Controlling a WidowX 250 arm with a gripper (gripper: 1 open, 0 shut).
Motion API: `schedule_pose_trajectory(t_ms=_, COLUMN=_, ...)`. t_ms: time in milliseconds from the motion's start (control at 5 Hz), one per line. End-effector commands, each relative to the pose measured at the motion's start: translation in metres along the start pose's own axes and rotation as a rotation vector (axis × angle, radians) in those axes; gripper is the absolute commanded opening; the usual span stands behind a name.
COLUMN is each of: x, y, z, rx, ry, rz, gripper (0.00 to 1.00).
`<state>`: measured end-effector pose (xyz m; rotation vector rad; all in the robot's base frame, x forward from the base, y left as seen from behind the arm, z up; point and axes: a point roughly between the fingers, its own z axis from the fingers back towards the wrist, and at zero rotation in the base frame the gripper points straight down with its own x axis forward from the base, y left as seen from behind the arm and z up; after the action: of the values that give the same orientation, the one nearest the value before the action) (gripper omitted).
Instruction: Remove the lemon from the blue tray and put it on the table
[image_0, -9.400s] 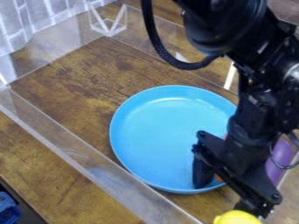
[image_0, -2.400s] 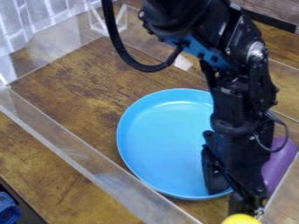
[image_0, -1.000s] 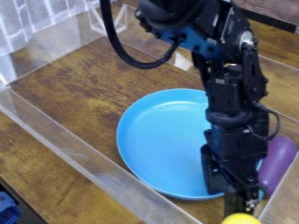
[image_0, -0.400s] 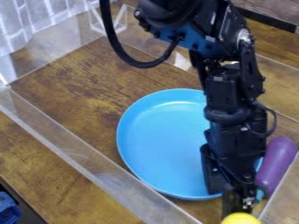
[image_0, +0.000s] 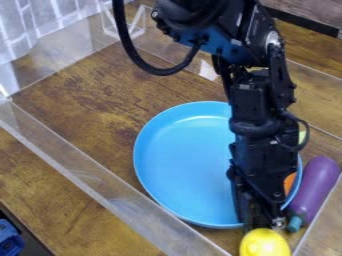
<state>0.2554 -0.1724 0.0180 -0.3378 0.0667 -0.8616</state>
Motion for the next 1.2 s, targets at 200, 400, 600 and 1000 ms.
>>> schedule_pose_trajectory(t_ms=200, x=-0.0087, y=-0.0026, z=-0.0181, rx=-0.03, ry=0.081, rz=-0.024, gripper=0.0)
schedule_pose_trajectory(t_ms=400, x=-0.0087, y=-0.0022, z=-0.0175, rx=-0.031, ry=0.089, rz=-0.028, gripper=0.0)
schedule_pose_trajectory(t_ms=600, x=-0.0089, y=-0.0019, z=-0.0166, rx=-0.032, ry=0.097, rz=-0.032, gripper=0.0)
schedule_pose_trajectory(t_ms=1000, x=-0.0092, y=-0.0012, z=-0.0146, rx=-0.034, ry=0.111, rz=-0.039, gripper=0.0)
